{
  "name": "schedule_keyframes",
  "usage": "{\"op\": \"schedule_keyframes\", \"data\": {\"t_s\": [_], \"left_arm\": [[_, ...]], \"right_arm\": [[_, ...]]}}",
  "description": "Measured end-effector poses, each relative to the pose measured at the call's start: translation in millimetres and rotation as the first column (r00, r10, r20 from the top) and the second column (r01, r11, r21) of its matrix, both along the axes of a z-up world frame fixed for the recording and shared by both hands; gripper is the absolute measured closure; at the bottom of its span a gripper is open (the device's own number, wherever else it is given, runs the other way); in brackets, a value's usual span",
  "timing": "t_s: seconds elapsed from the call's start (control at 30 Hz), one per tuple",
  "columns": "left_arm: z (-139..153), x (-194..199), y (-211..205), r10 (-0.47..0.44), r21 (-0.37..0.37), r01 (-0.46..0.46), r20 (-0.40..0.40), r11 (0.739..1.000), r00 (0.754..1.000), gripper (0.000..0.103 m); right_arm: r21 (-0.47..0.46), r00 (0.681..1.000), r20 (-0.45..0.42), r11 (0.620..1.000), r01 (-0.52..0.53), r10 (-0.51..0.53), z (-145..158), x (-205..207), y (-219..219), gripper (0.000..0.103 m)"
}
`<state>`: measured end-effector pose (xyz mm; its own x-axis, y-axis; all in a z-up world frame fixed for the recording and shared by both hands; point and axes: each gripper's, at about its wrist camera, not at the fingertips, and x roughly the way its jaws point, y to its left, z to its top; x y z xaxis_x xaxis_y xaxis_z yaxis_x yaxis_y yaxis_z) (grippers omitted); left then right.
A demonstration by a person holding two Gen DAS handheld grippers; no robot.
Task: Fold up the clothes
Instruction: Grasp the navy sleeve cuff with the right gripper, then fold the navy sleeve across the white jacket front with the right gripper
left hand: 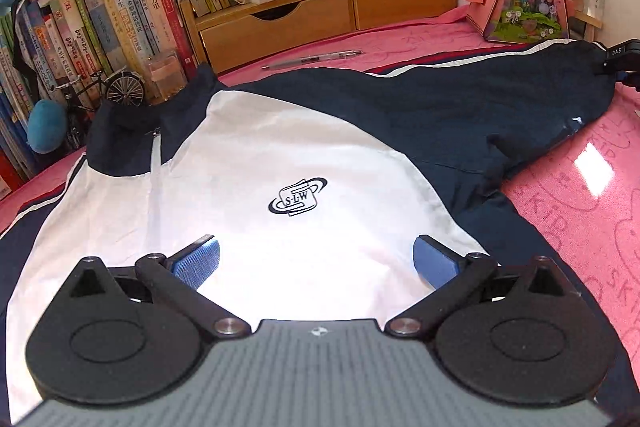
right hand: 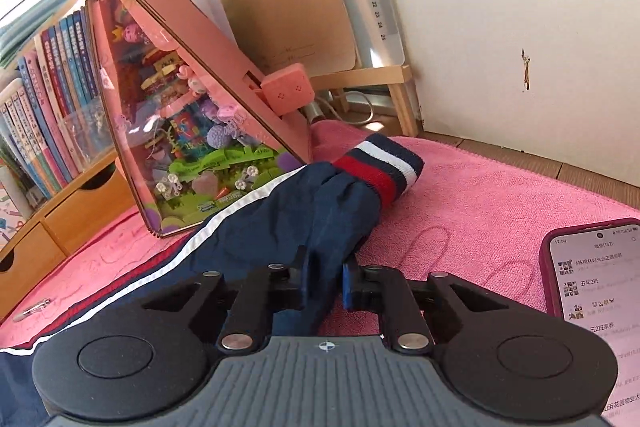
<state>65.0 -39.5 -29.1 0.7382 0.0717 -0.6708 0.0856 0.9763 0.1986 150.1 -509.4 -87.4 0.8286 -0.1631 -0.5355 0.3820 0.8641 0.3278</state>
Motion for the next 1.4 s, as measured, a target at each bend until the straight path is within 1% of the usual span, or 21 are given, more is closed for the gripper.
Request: {"op": "schedule_keyframes", "data": {"t_s": [0.07, 0.17, 0.23, 0.3, 0.33, 0.4, 0.47, 0.5, 0.53, 0.6, 0.63, 0.67, 0.73, 0.83, 0.93, 1.0, 1.07, 1.17, 1.23, 1.33, 1.4], "left_arm": [[5, -11, 16, 0.034, 0.024, -0.035, 0.029, 0.999, 0.999, 0.000], [13, -27, 43, 0.099, 0.040, -0.102, 0.063, 0.994, 0.993, 0.000], [17, -36, 61, 0.144, 0.038, -0.147, 0.079, 0.988, 0.986, 0.000], [19, -45, 81, 0.196, 0.014, -0.198, 0.084, 0.980, 0.977, 0.000], [20, -50, 92, 0.225, -0.001, -0.226, 0.086, 0.974, 0.971, 0.000], [20, -57, 108, 0.270, -0.036, -0.268, 0.080, 0.963, 0.959, 0.000], [20, -67, 127, 0.297, -0.117, -0.290, 0.046, 0.950, 0.954, 0.000], [20, -72, 134, 0.287, -0.173, -0.279, 0.028, 0.945, 0.957, 0.000], [20, -78, 141, 0.275, -0.234, -0.265, 0.010, 0.935, 0.961, 0.000], [20, -84, 149, 0.258, -0.288, -0.251, -0.015, 0.924, 0.966, 0.000], [20, -87, 152, 0.250, -0.311, -0.245, -0.026, 0.918, 0.968, 0.000], [20, -88, 153, 0.244, -0.315, -0.241, -0.030, 0.918, 0.969, 0.000], [20, -86, 152, 0.231, -0.304, -0.228, -0.025, 0.925, 0.973, 0.000], [19, -75, 145, 0.196, -0.312, -0.196, -0.033, 0.929, 0.980, 0.000], [17, -57, 123, 0.138, -0.306, -0.144, -0.040, 0.941, 0.990, 0.000], [16, -49, 101, 0.113, -0.213, -0.113, -0.011, 0.971, 0.994, 0.000], [14, -42, 78, 0.086, -0.108, -0.084, 0.019, 0.991, 0.996, 0.000], [7, -37, 65, 0.073, -0.061, -0.072, 0.010, 0.996, 0.997, 0.000], [1, -33, 57, 0.066, -0.034, -0.065, 0.001, 0.997, 0.998, 0.000], [-7, -29, 45, 0.055, 0.006, -0.055, -0.012, 0.998, 0.998, 0.000], [-9, -29, 43, 0.059, 0.010, -0.059, -0.015, 0.998, 0.998, 0.000]], "right_arm": [[-0.020, 1.000, 0.030, 1.000, -0.009, 0.009, 9, -6, 9, 0.092], [-0.062, 0.990, 0.113, 0.995, -0.078, 0.085, 37, -21, 42, 0.093], [-0.085, 0.968, 0.169, 0.981, -0.175, 0.188, 60, -34, 76, 0.093], [-0.111, 0.927, 0.208, 0.949, -0.294, 0.311, 80, -44, 117, 0.093], [-0.126, 0.898, 0.225, 0.925, -0.357, 0.377, 88, -47, 140, 0.093], [-0.164, 0.819, 0.245, 0.855, -0.492, 0.519, 102, -55, 191, 0.093], [-0.205, 0.713, 0.235, 0.751, -0.627, 0.660, 107, -64, 241, 0.093], [-0.223, 0.638, 0.217, 0.674, -0.704, 0.739, 106, -73, 272, 0.093], [-0.228, 0.594, 0.203, 0.628, -0.744, 0.778, 103, -79, 288, 0.093], [-0.231, 0.518, 0.129, 0.534, -0.814, 0.845, 90, -89, 320, 0.090], [-0.229, 0.477, 0.091, 0.485, -0.844, 0.874, 83, -95, 335, 0.077], [-0.231, 0.457, 0.024, 0.450, -0.863, 0.889, 73, -99, 347, 0.057], [-0.277, 0.470, -0.036, 0.443, -0.853, 0.882, 61, -110, 354, 0.032], [-0.325, 0.475, -0.054, 0.434, -0.840, 0.878, 57, -125, 341, 0.030], [-0.327, 0.501, -0.034, 0.464, -0.823, 0.865, 59, -132, 322, 0.020], [-0.305, 0.542, -0.024, 0.510, -0.804, 0.840, 57, -127, 309, 0.020], [-0.248, 0.570, -0.008, 0.550, -0.797, 0.822, 53, -122, 296, 0.020], [-0.158, 0.611, -0.001, 0.603, -0.782, 0.792, 44, -114, 278, 0.020], [-0.135, 0.627, -0.008, 0.620, -0.773, 0.779, 39, -112, 268, 0.020], [-0.142, 0.645, -0.009, 0.637, -0.758, 0.765, 37, -112, 259, 0.019], [-0.139, 0.658, 0.001, 0.651, -0.746, 0.753, 38, -111, 255, 0.019]]}}
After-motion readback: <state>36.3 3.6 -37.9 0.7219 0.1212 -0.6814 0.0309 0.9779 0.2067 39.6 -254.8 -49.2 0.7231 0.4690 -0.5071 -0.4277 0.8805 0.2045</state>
